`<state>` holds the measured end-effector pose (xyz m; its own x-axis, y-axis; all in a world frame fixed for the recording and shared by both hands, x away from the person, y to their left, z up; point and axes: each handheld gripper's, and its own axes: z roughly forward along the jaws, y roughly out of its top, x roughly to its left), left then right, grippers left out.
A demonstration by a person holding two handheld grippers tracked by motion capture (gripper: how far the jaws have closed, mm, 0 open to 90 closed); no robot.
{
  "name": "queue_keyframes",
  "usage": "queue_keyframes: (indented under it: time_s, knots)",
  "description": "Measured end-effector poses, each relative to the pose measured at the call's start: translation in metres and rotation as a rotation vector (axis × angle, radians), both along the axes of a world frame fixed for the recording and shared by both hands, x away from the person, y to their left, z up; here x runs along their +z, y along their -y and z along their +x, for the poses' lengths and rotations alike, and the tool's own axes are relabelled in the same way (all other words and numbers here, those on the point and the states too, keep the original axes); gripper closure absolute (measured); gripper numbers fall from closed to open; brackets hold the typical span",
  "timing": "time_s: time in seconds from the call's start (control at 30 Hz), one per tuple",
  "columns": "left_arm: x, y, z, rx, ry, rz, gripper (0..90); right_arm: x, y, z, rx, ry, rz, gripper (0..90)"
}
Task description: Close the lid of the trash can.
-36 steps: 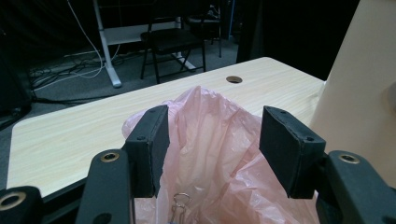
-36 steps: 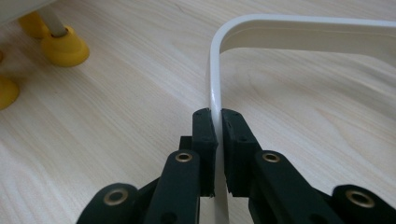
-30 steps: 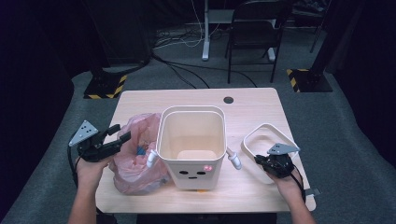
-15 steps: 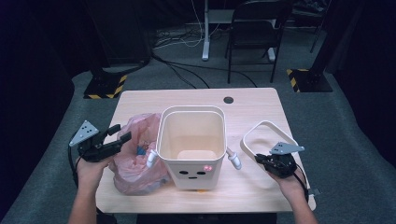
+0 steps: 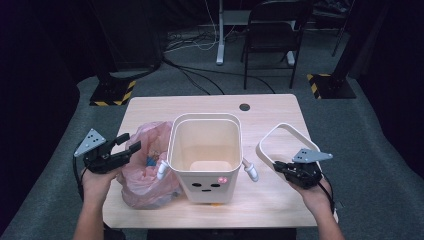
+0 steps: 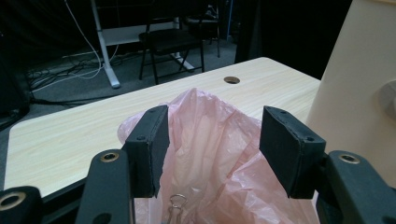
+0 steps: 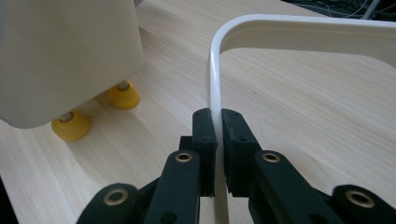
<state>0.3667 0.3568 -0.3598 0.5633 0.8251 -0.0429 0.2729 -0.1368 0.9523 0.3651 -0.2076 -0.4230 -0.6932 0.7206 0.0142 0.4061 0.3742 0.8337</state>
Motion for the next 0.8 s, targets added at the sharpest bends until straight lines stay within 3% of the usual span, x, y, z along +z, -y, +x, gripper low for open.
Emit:
queue_keyframes:
  time_s: [0.23,0.5,0.8]
  knots:
    - [0.001,0.001,-0.001,-0.001,-0.003,0.010,42.2,0.021,0.000,-0.005,0.025,0.016,0.015,84.3]
    - [0.002,0.003,-0.002,-0.007,0.001,0.014,42.0,0.051,-0.005,-0.013,0.068,0.053,-0.020,84.3]
    - [0.002,0.004,-0.002,-0.016,-0.005,0.014,42.0,0.074,-0.012,-0.015,0.100,0.061,0.005,84.3]
